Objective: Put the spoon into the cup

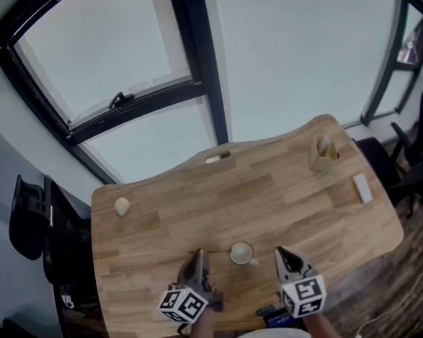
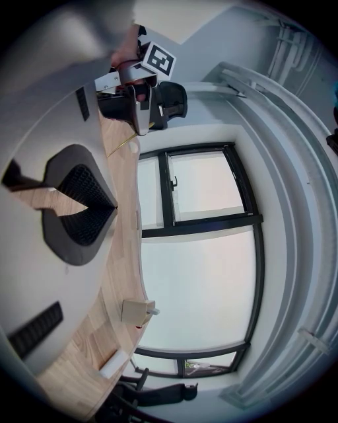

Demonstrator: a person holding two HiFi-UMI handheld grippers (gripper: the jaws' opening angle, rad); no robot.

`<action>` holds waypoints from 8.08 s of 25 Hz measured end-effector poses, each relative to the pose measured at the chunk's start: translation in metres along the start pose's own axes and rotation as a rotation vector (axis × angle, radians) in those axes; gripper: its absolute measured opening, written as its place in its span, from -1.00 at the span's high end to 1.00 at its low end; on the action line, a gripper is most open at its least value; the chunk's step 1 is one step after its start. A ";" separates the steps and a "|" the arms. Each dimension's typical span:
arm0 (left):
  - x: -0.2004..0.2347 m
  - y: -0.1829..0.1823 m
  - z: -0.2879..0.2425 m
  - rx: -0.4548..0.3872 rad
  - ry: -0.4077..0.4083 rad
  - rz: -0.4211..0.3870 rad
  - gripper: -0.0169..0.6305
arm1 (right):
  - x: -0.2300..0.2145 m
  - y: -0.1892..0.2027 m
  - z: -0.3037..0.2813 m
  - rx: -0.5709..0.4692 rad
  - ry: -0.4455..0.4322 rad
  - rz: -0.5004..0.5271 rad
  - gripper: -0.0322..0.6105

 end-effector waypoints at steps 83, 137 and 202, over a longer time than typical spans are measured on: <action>0.023 0.026 -0.023 0.124 -0.043 0.032 0.94 | -0.001 0.016 -0.021 0.055 -0.031 -0.019 0.91; 0.025 0.053 -0.045 0.233 -0.054 -0.040 0.94 | -0.011 0.027 -0.033 0.101 -0.029 -0.024 0.91; 0.032 0.069 -0.051 0.239 -0.041 -0.022 0.94 | -0.010 0.040 -0.039 0.141 -0.046 -0.031 0.91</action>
Point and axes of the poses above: the fingertips, and each gripper's own axes: z backward along the fingers, x to its left, y out of its underside, the point moved 6 cm from there along z, backward along the fingers, and after that the axes turned 13 degrees about z, right-handed, at the moved point
